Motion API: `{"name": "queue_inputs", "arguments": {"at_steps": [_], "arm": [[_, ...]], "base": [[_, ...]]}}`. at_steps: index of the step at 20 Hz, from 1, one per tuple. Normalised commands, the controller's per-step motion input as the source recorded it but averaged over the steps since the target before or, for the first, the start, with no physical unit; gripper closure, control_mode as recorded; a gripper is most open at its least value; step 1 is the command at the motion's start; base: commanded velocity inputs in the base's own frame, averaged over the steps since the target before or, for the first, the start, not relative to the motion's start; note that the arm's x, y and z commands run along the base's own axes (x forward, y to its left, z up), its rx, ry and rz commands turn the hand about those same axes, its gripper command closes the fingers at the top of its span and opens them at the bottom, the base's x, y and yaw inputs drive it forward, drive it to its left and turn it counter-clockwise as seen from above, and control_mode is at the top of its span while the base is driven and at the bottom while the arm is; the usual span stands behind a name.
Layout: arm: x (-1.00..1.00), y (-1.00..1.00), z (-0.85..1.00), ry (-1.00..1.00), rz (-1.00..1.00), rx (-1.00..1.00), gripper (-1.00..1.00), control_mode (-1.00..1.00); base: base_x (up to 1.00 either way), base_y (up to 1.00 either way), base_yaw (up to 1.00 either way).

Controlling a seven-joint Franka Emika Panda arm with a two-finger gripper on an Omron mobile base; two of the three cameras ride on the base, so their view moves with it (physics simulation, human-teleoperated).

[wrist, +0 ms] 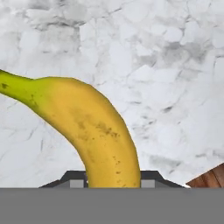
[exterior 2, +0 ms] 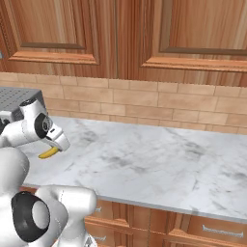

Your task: Place the banana in the correct fridge rack based on whether it is a fruit or vegetable. Finally, close the fridge door.

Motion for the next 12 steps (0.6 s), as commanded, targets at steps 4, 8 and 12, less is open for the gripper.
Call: {"name": "queue_inputs", "arguments": {"at_steps": [4, 8, 12], "arm": [[0.01, -0.99, 0.44, -0.03, -0.07, 0.08, 1.0, -1.0], [-0.05, -0.47, 0.14, 0.0, -0.06, 0.05, 1.0, -1.0], [0.0, 0.0, 0.0, 0.0, 0.0, 0.0, 1.0, 1.0]], "base": [[0.0, 0.0, 0.0], [0.0, 0.0, 0.0], [-1.0, -0.02, -0.07]]}}
